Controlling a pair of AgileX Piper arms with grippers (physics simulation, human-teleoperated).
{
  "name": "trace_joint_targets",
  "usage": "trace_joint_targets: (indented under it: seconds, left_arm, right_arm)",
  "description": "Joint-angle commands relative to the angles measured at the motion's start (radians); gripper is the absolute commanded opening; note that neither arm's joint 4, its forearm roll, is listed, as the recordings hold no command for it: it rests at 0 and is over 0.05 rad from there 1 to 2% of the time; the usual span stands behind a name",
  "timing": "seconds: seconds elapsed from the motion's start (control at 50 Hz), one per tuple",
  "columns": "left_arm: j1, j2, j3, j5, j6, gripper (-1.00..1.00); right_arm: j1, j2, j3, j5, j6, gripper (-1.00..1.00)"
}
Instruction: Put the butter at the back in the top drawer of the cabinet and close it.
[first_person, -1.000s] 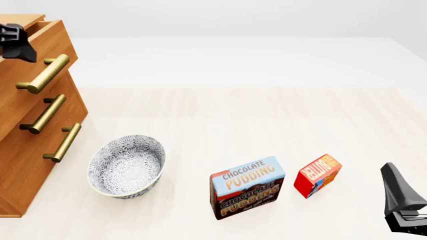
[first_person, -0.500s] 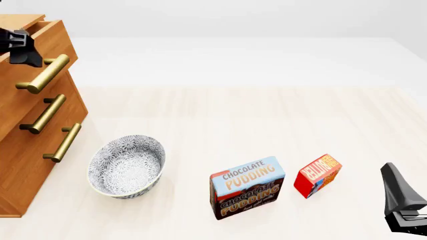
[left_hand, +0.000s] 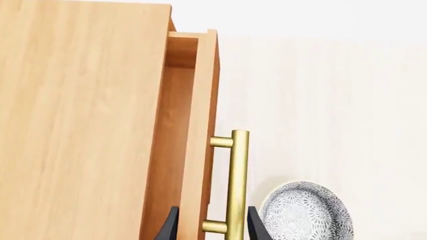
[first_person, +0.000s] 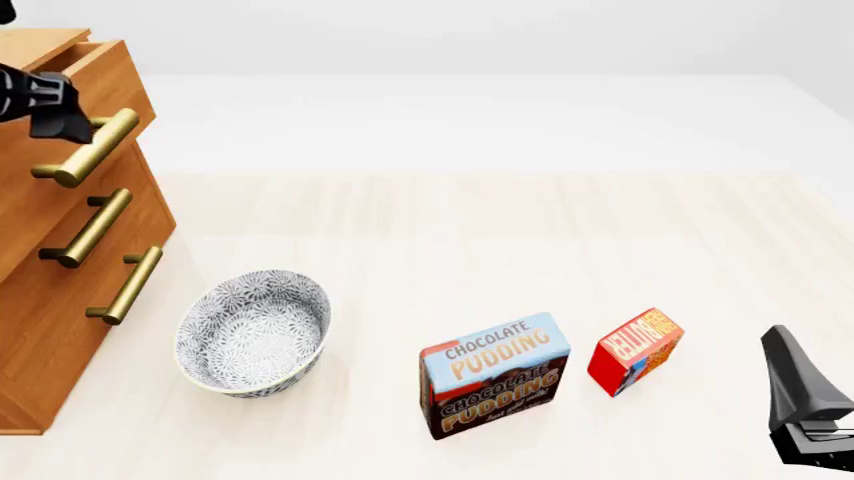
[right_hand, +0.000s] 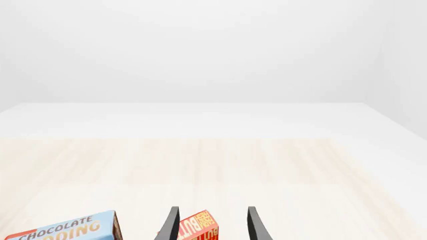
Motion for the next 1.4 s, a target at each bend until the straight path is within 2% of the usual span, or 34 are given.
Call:
trace_joint_targets:
  seconds: [0.02, 0.58, 1.4]
  left_arm:
    - [-0.002, 0.002, 0.011, -0.008, 0.001, 1.0]
    - [0.0, 0.01, 0.04, -0.03, 0.007, 1.0]
    - [-0.051, -0.036, 0.109, -0.05, 0.034, 1.0]
  right_arm:
    - [0.0, 0.0, 0.0, 0.0, 0.0, 1.0]
    - [0.0, 0.0, 0.0, 0.0, 0.0, 1.0]
    - [0.0, 0.0, 0.0, 0.0, 0.0, 1.0]
